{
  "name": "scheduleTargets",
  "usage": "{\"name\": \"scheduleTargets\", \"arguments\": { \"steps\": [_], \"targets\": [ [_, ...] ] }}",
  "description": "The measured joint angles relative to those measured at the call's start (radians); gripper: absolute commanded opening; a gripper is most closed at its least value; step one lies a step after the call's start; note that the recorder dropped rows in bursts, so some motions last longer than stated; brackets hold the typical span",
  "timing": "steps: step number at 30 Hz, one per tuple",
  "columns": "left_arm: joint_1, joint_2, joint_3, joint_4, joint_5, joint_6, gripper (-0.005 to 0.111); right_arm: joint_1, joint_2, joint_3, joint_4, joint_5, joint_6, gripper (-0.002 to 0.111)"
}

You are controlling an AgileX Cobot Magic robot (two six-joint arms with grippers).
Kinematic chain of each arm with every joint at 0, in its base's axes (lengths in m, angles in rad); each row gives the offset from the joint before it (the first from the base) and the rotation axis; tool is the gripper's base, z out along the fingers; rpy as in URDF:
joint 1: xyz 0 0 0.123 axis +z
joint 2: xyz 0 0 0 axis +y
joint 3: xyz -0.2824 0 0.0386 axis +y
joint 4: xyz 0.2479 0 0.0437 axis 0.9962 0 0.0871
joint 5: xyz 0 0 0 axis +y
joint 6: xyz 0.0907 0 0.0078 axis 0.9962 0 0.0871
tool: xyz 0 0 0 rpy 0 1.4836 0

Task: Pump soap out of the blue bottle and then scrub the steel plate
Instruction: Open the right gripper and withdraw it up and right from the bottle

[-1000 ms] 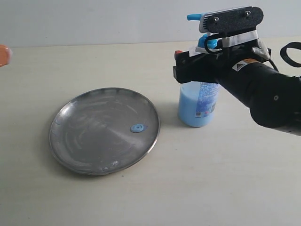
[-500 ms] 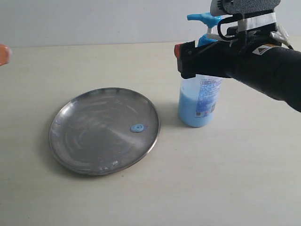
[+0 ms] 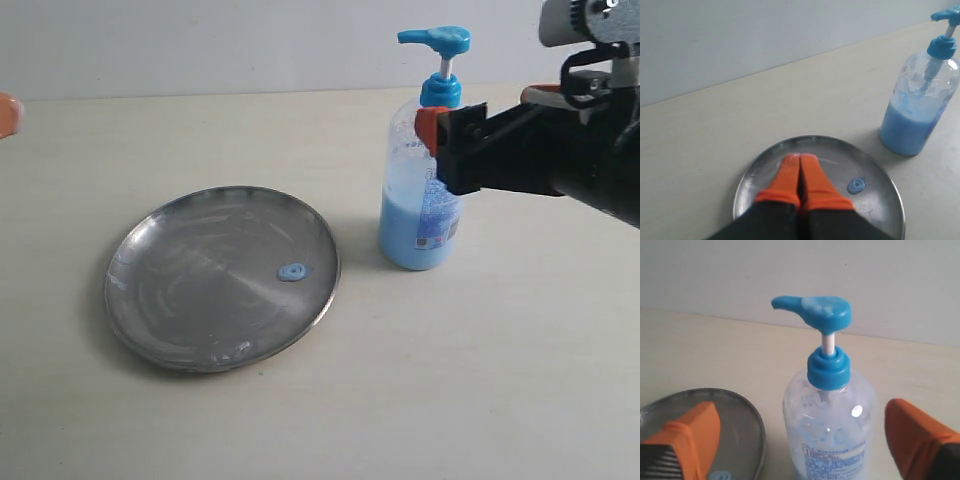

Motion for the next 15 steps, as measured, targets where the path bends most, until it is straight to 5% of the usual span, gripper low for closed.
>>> {"name": "scheduleTargets", "arguments": {
  "steps": [11,15],
  "targets": [
    [0.0,0.0,0.0,-0.044,-0.002,0.0,0.0,0.0,-0.21,0.004,0.0,0.126,-0.015,0.027],
    [0.0,-0.03,0.0,-0.048,-0.002,0.0,0.0,0.0,-0.274,0.004,0.0,0.197,-0.015,0.002]
  ]
}}
